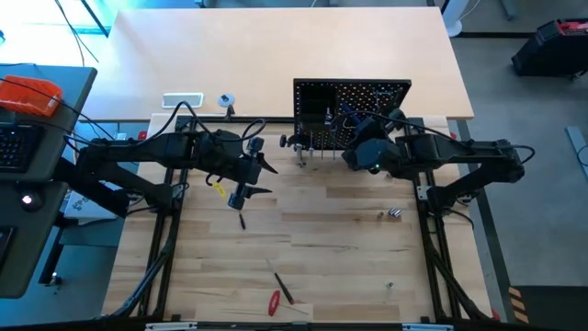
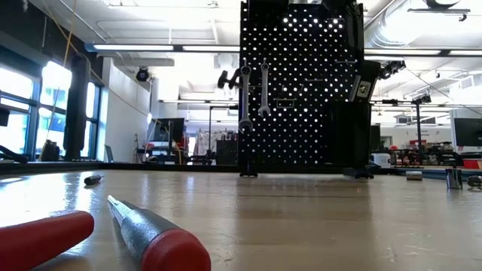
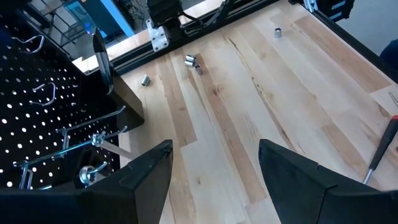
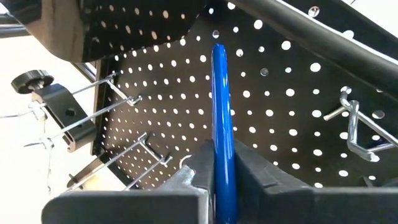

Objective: Hang tools onto peg board
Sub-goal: Hang the blue L-shaped hex key onto the pegboard, then hang the red T-handle hex key onto the pegboard

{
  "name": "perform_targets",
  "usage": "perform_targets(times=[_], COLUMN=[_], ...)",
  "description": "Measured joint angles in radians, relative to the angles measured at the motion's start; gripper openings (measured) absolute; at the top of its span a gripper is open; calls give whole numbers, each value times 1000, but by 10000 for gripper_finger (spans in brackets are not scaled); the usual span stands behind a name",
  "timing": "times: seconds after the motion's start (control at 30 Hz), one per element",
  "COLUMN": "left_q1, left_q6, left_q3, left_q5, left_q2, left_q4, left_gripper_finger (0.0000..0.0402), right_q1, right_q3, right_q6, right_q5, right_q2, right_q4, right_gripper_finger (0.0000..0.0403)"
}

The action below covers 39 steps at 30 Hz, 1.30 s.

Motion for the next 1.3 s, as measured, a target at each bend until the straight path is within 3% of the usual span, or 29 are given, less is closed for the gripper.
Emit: perform_targets(times=[0.4,1.07,1.3], left_q1=[0,0,0], left_q6=[0,-8,9], left_q3=[0,0,0], left_q5=[0,0,0], left_q2=[0,0,-23], left_q4=[7,7,-17], left_gripper_finger=[229,229,229], right_q1=[0,11,125], right_q3=[0,0,0], right_q6=[56,50,41], right_q5=[18,9,8], right_q2=[0,0,0], right_q4=[-51,-51,-51], right_gripper_finger=[88,90,90])
